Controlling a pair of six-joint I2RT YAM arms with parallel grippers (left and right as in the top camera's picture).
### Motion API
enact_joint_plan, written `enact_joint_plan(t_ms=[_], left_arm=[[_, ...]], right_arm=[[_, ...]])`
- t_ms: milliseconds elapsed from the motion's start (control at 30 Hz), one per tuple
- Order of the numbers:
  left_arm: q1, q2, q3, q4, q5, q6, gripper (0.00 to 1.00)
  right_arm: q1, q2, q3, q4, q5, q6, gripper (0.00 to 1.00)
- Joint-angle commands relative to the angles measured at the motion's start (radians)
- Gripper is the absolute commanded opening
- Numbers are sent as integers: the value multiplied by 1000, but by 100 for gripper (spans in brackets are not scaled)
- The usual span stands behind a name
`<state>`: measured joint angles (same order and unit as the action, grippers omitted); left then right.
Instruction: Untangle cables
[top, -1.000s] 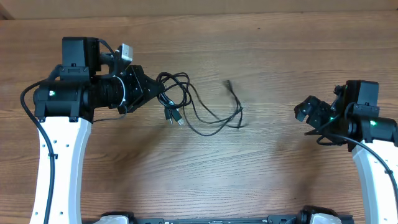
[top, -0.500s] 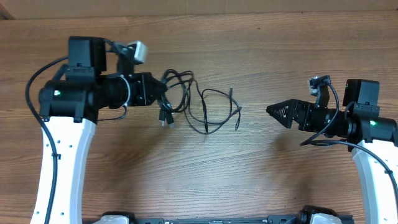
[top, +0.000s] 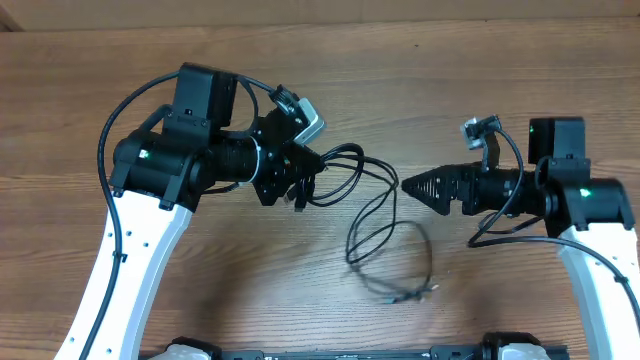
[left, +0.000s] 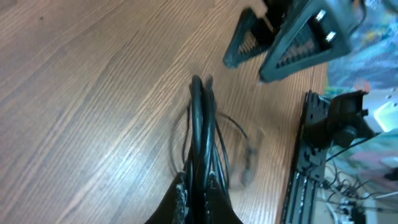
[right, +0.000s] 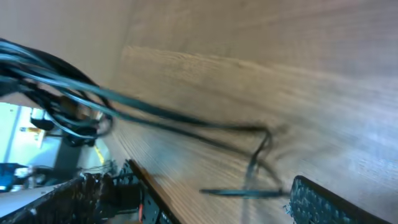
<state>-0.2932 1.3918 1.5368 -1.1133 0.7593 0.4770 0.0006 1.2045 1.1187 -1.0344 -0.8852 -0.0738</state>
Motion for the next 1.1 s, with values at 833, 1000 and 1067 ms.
enact_joint_plan(t_ms=[833,1000,1067], left_arm=[[-93,-19,20,-40,360,444,4],[-111,-19,20,-17,359,444,4],[-111,-19,20,-10,360,443,4]], right_arm=[[207,-177,181,47,128,-246,100],[207,-177,180,49,120,-246,50],[208,-177,180,48,110,-245,28]])
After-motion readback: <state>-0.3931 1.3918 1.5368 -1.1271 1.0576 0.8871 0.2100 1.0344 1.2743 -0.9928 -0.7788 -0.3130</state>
